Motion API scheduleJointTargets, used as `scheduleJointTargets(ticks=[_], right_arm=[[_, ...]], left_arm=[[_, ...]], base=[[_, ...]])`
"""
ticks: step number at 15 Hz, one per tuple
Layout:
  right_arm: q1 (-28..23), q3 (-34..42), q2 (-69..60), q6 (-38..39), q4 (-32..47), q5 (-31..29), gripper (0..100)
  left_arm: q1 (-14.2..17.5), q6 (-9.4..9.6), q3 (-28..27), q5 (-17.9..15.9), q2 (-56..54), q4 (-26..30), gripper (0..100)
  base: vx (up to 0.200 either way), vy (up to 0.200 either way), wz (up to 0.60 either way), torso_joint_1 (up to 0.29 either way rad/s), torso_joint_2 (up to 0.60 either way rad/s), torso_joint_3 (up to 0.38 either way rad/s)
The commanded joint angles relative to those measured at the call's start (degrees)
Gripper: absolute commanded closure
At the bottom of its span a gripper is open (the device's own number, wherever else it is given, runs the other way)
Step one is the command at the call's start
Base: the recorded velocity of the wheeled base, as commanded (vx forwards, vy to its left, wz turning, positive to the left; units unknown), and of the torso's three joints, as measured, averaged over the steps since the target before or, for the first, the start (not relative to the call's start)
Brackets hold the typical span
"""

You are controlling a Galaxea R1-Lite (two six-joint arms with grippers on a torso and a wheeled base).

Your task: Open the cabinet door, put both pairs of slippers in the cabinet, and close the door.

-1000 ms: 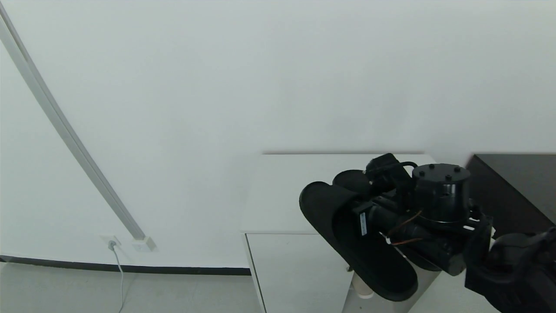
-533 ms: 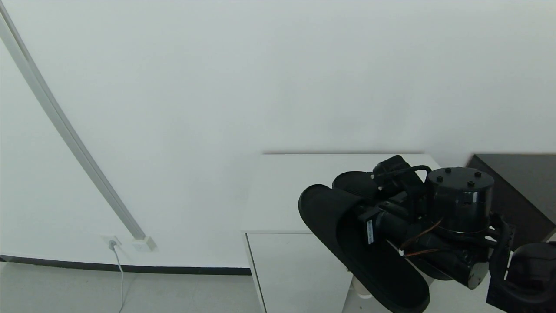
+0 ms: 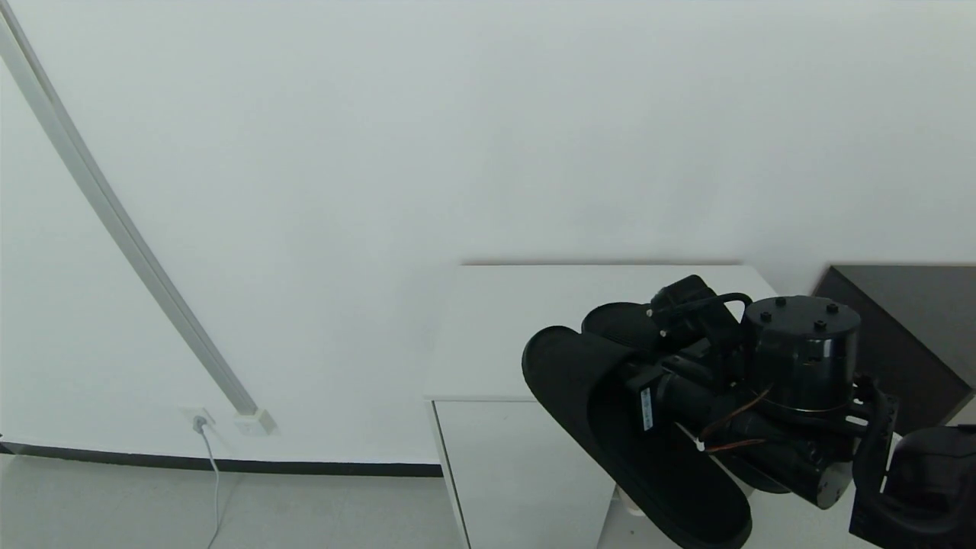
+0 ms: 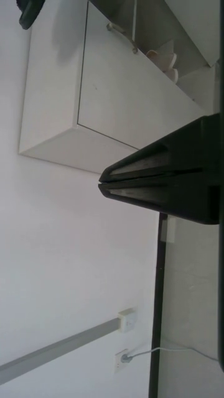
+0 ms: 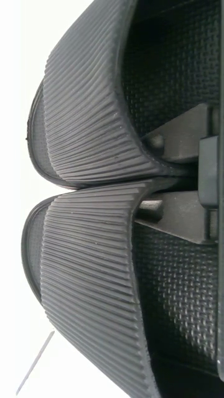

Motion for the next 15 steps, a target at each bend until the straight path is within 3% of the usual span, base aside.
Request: scheduleJointTargets(ticks=[1,9,15], right_arm=[[0.18,-0.01,0.47,-0.02,-0.03,0.17,100],[0.44,0.43,0.91,0.07,-0.11,0.17,100],[0.97,0.7,0.91,0.16,-0.11,0.34,100]], left_arm=[[0.01,-0.06,-0.01,0.11,0.08,-0.01,100],[0.01,-0.06,-0.01,0.11,0.08,-0.01,100],[0.01,-0.15,-0.01,0.19,0.08,-0.01,100]], base=[[-0.2,0.0,0.0,0.002,0.0,0.002],[-0.2,0.0,0.0,0.0,0.0,0.005],[0.0,0.0,0.0,0.0,0.0,0.0]])
